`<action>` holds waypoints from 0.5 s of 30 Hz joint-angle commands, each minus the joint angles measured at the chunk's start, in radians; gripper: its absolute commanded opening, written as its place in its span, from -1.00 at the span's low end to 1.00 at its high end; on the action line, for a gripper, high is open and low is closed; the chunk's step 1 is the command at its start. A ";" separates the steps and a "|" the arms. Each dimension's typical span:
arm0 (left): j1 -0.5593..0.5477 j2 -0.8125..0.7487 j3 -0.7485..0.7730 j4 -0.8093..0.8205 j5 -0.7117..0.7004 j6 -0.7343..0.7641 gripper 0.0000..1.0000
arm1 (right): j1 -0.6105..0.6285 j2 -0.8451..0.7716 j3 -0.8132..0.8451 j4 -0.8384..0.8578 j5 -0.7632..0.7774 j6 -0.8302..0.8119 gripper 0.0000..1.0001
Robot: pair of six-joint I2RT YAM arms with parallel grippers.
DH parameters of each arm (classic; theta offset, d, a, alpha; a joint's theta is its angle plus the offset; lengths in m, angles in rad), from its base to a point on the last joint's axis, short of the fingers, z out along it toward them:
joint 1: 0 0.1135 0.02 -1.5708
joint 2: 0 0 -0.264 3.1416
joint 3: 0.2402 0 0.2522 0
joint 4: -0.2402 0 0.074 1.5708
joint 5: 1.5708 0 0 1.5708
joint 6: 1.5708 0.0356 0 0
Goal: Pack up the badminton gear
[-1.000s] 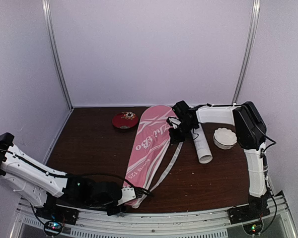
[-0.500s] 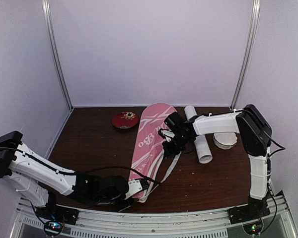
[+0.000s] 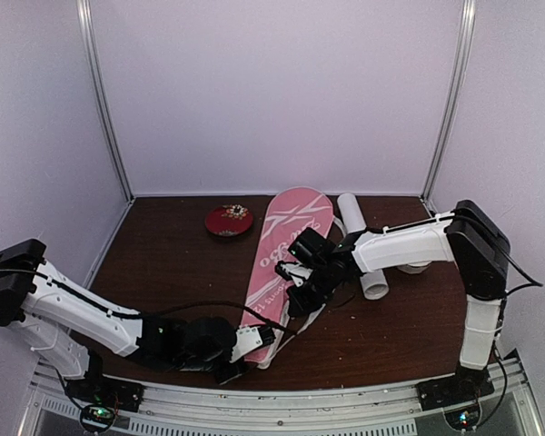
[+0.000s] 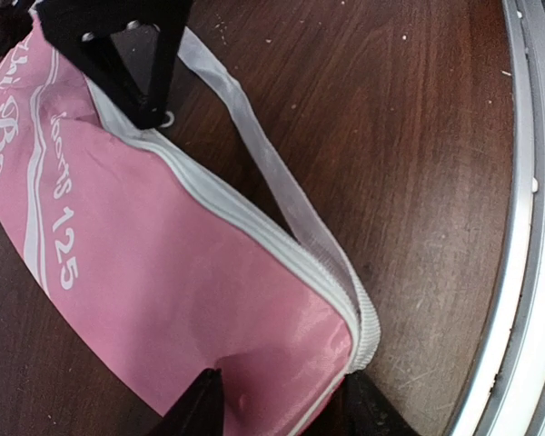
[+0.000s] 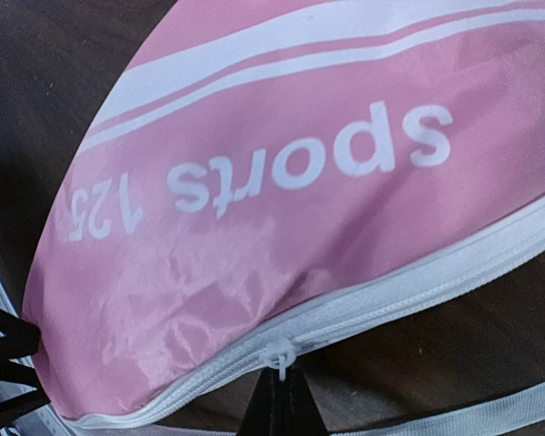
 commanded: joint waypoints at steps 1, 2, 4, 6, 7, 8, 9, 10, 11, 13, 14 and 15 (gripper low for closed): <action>-0.014 0.006 -0.010 0.011 0.073 0.046 -0.08 | -0.045 0.113 0.148 -0.031 -0.014 -0.017 -1.00; -0.016 0.020 0.008 -0.005 0.070 0.048 -0.09 | -0.049 0.133 0.184 -0.047 -0.014 -0.024 -1.00; -0.015 0.049 0.039 -0.027 0.055 0.052 -0.12 | -0.056 0.147 0.231 -0.066 -0.011 -0.032 -1.00; -0.015 0.067 0.060 -0.025 0.040 0.065 -0.13 | -0.066 0.140 0.235 -0.083 -0.008 -0.040 -1.00; -0.014 0.071 0.065 -0.023 0.044 0.077 -0.13 | -0.071 0.131 0.225 -0.088 -0.001 -0.045 -1.00; -0.014 0.072 0.068 -0.021 0.046 0.095 -0.11 | -0.076 0.118 0.207 -0.092 0.008 -0.051 -1.00; -0.012 0.072 0.067 -0.021 0.038 0.108 -0.09 | -0.080 0.102 0.187 -0.093 0.014 -0.056 -1.00; -0.010 0.068 0.063 -0.021 0.033 0.120 -0.07 | -0.080 0.085 0.164 -0.094 0.016 -0.062 -1.00; -0.005 0.061 0.057 -0.021 0.033 0.133 -0.05 | -0.078 0.070 0.143 -0.093 0.016 -0.066 -1.00; -0.004 0.041 0.045 -0.037 0.019 0.170 -0.01 | -0.079 0.040 0.090 -0.078 0.007 -0.064 -1.00; -0.004 0.030 0.042 -0.047 0.012 0.183 0.01 | -0.077 0.026 0.065 -0.068 0.005 -0.062 -1.00; -0.004 0.018 0.037 -0.052 0.009 0.197 0.03 | -0.077 0.015 0.040 -0.057 0.002 -0.059 -1.00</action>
